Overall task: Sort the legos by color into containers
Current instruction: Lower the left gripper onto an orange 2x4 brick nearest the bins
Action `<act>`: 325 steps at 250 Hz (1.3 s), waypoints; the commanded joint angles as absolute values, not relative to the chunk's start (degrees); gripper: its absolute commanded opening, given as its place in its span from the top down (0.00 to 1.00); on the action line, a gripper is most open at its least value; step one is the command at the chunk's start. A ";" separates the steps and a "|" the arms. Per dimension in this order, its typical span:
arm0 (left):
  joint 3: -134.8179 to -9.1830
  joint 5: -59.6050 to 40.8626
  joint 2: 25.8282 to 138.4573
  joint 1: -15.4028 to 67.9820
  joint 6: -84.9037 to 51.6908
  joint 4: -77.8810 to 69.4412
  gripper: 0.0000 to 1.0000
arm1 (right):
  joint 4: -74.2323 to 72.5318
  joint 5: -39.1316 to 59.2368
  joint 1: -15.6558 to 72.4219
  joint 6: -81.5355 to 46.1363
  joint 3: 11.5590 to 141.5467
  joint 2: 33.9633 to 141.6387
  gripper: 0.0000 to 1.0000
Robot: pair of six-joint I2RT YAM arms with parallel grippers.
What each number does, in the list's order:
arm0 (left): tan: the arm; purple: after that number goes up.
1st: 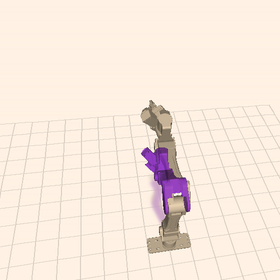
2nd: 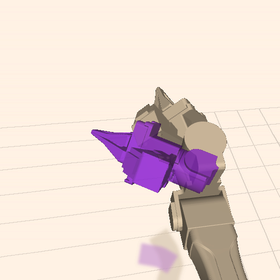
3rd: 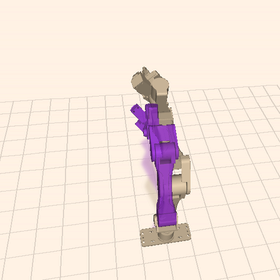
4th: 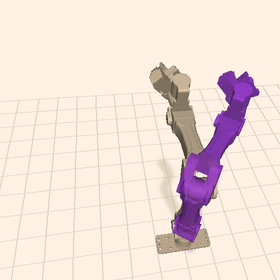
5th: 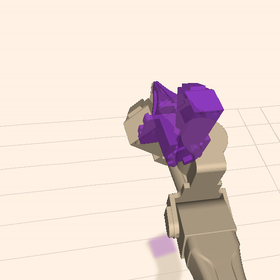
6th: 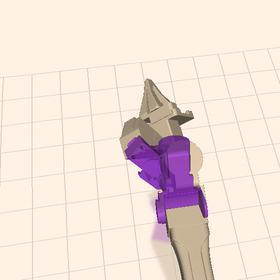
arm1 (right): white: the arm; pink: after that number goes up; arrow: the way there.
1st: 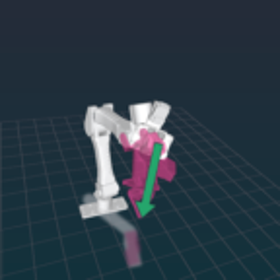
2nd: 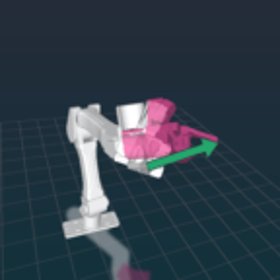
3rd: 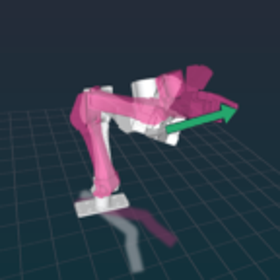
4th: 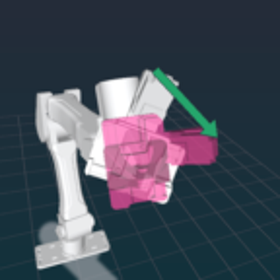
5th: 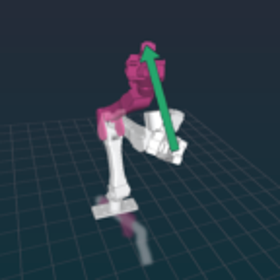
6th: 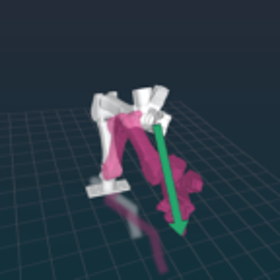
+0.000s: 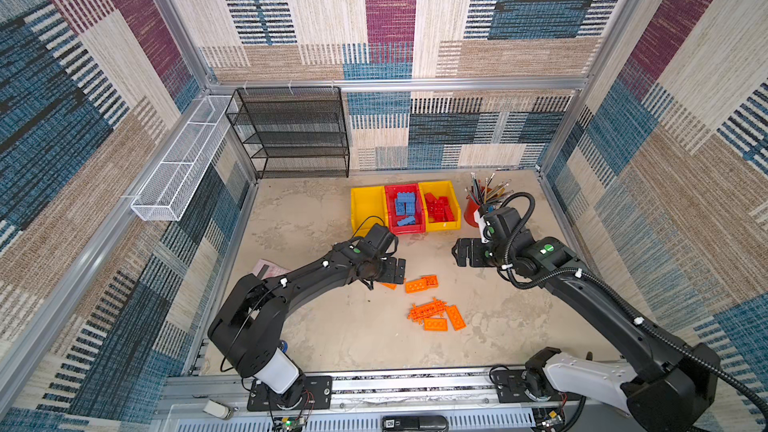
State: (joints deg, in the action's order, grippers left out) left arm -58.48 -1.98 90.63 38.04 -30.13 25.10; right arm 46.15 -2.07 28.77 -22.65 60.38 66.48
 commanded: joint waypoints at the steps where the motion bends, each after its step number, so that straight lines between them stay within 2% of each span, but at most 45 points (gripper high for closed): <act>1: -58.81 -3.14 90.50 35.64 -32.49 25.60 0.02 | 44.95 -3.05 28.74 -22.75 61.21 67.79 0.01; 68: -70.21 -0.80 100.05 33.85 -14.82 35.84 0.03 | 44.33 -1.63 28.74 -21.56 64.10 73.19 0.01; 130: -72.92 -1.50 104.06 30.31 -7.56 36.87 0.04 | 46.44 -3.32 28.72 -21.19 65.58 74.31 0.01; 325: -74.66 -2.22 110.30 30.06 -11.58 33.30 0.10 | 49.48 -5.13 28.64 -23.91 68.12 74.66 0.01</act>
State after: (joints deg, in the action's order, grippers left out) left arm -74.72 -1.87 109.67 30.02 -9.32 34.37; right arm 48.73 -3.70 28.58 -23.11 67.88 75.18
